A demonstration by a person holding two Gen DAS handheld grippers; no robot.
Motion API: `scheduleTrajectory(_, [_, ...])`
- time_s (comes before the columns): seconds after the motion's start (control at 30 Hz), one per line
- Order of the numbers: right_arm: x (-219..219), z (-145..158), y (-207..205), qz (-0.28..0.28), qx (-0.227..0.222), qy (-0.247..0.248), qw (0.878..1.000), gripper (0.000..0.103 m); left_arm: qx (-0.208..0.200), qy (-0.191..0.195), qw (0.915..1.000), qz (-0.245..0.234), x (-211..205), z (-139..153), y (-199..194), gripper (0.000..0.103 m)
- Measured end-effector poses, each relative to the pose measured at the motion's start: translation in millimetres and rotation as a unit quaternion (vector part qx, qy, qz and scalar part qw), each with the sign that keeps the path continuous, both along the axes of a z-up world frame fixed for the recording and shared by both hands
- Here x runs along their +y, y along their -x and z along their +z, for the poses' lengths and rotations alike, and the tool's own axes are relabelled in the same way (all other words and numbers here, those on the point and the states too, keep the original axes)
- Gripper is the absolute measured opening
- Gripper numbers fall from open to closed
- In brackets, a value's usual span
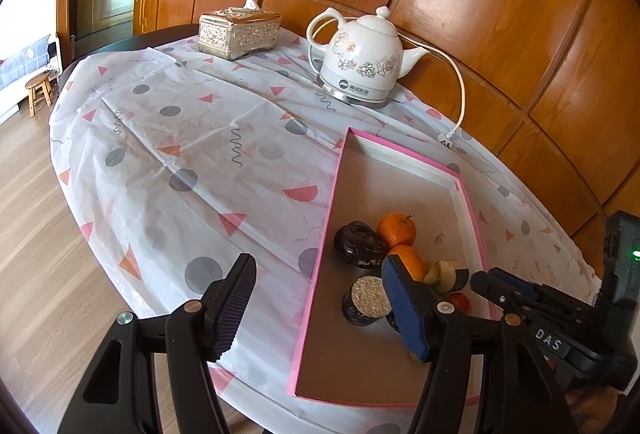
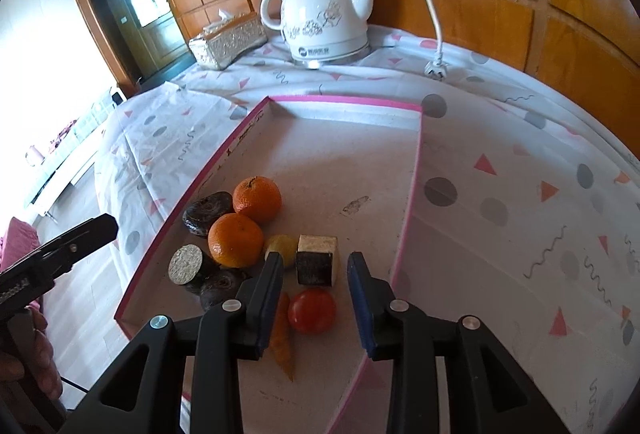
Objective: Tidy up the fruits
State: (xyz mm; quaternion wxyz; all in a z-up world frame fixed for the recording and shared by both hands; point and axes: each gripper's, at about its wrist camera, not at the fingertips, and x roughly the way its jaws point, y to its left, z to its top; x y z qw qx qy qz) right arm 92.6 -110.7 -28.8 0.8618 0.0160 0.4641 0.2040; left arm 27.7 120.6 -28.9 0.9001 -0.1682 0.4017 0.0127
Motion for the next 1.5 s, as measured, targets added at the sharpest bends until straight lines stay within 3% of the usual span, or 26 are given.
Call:
scheduleTrajectory(0.67, [-39.2,21.6,55.7,-0.115,-0.055,-0.006,0.992,0.038,-0.028,-0.023,0.9991,-0.021,-19.3,17.4,17.1,0.069])
scheduleTrajectory(0.9, [-39.7,26.7,69.6,-0.127,-0.083,0.018,0.988,0.042,-0.043,-0.038,0.9983,-0.013,-21.9,25.3,26.4,0.080])
scheduleTrajectory(0.97, [-39.8,27.9,73.0,-0.127,-0.090,0.020,0.988,0.058,-0.049,-0.042,0.9979,-0.010,-22.1,27.6,29.4,0.083])
scheduleTrajectory(1.0, [-39.9,28.2,74.3,-0.127,-0.092,0.020,0.987,0.060,-0.050,-0.043,0.9977,-0.009,-22.1,28.3,30.5,0.084])
scheduleTrajectory(1.3, [-39.5,26.6,85.4,-0.134,-0.095,0.025,0.986,0.060,-0.065,-0.053,0.9965,0.000,-22.3,32.8,39.8,0.100])
scheduleTrajectory(1.5, [-39.0,25.1,89.4,-0.136,-0.095,0.028,0.986,0.060,-0.072,-0.066,0.9952,0.000,-24.9,36.6,42.3,0.103])
